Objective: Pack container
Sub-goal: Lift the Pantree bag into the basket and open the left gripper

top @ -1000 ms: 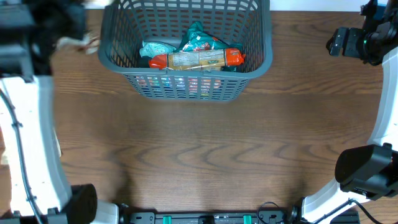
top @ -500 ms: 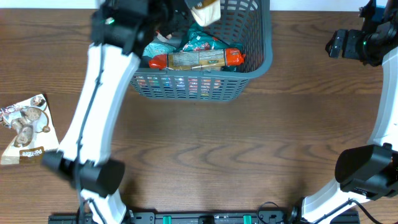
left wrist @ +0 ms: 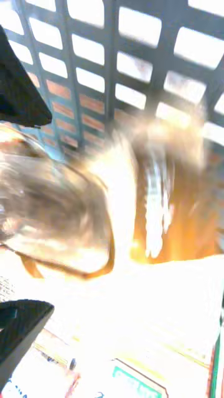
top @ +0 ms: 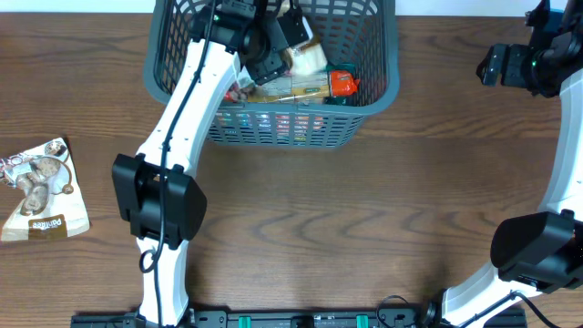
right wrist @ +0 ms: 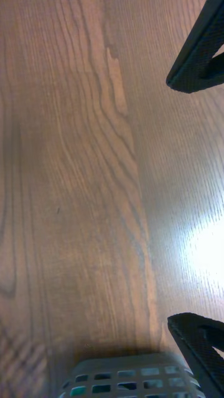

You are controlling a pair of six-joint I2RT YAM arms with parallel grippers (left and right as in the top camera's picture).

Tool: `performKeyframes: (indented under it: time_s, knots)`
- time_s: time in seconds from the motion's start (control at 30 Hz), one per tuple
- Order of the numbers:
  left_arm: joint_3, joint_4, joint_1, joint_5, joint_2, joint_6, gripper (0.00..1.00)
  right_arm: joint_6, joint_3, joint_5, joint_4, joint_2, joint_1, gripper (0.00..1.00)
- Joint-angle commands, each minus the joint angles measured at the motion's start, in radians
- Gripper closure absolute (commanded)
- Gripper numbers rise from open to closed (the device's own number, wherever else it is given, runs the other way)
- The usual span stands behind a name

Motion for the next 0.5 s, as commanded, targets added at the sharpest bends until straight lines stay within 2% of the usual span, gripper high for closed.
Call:
performKeyframes:
  time_s: [0.0,0.17,0.3,0.37,0.47]
  knots:
    - [0.011,0.002,-0.002,-0.039,-0.079,0.006,0.18,-0.019,-0.007,-0.004,-0.004,0.010,0.002,0.01]
    - [0.011,-0.003,0.001,-0.212,-0.217,-0.025,0.08,-0.022,-0.007,-0.004,-0.005,0.010,0.002,0.01]
    - [0.011,-0.015,0.032,-0.328,-0.375,-0.138,0.02,-0.028,-0.007,-0.004,-0.010,0.010,0.002,0.01]
    - [0.011,-0.055,0.061,-0.359,-0.459,-0.191,0.02,-0.037,-0.007,-0.005,-0.010,0.010,0.002,0.01]
    - [0.011,-0.153,0.133,-0.404,-0.570,-0.334,0.02,-0.037,-0.007,-0.004,-0.010,0.010,0.002,0.01]
